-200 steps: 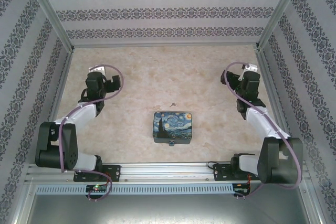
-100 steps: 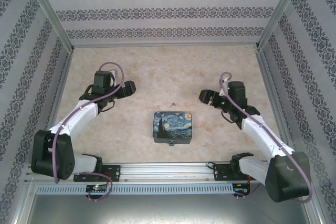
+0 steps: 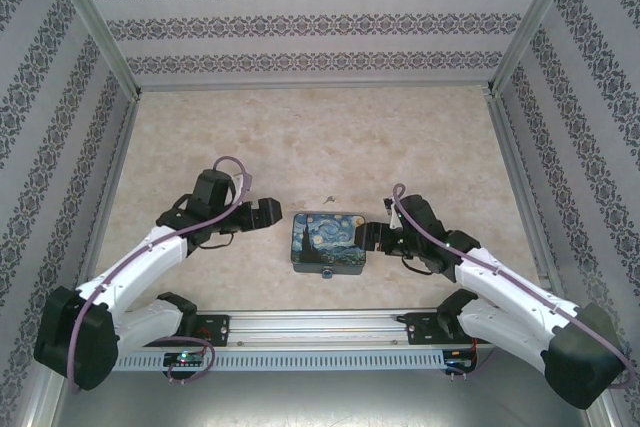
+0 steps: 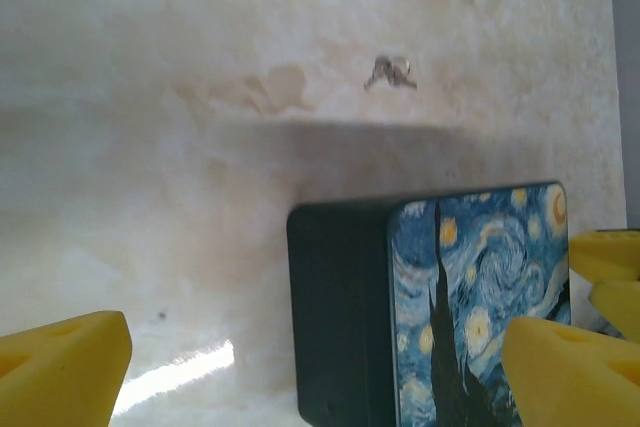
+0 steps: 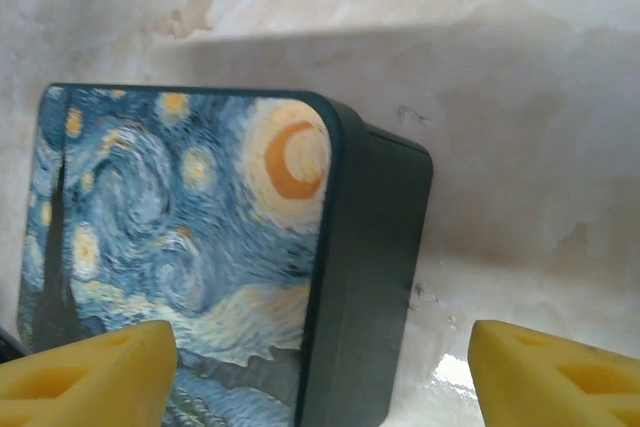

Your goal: Unlock a padlock with a key

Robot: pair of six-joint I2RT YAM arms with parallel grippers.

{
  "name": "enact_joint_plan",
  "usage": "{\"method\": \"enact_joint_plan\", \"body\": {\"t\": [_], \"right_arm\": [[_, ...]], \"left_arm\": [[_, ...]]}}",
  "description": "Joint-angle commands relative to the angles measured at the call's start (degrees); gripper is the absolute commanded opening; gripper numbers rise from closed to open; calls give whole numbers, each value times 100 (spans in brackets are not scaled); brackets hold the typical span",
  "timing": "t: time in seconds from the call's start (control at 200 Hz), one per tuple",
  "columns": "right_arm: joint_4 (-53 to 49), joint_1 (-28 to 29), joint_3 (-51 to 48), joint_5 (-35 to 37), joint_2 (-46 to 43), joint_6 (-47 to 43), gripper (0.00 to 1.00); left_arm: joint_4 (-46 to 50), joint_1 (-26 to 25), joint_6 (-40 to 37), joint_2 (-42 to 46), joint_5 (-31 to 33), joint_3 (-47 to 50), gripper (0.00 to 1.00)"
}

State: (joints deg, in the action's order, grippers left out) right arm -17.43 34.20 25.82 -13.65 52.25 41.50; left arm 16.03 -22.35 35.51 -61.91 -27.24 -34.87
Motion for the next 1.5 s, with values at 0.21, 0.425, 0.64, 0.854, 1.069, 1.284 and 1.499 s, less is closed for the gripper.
{"method": "enact_joint_plan", "body": {"t": [0.21, 0.425, 0.64, 0.854, 1.069, 1.284, 1.499], "right_arm": [[294, 252, 67, 136, 506, 271, 72], [507, 549, 239, 114, 939, 330, 61], [582, 837, 374, 95, 1263, 365, 37], [861, 992, 584, -145, 1413, 505, 10], [943, 1170, 1131, -322, 1667, 544, 9], [1001, 1265, 1797, -509, 2067, 458, 9], [1086, 1265, 2497, -712, 2764, 265, 10]], "left_arm": [[-878, -907, 515, -810, -284, 90, 88], [-1237, -1255, 564, -1292, -443, 92, 78], [-1351, -1386, 583, -1292, -527, 173, 68], [-1271, -1404, 624, -1088, -504, 86, 53], [-973, -1404, 657, -812, -397, -169, 52], [-567, -1403, 594, -584, -208, -518, 52], [-359, -1378, 511, -640, 31, -754, 52]]}}
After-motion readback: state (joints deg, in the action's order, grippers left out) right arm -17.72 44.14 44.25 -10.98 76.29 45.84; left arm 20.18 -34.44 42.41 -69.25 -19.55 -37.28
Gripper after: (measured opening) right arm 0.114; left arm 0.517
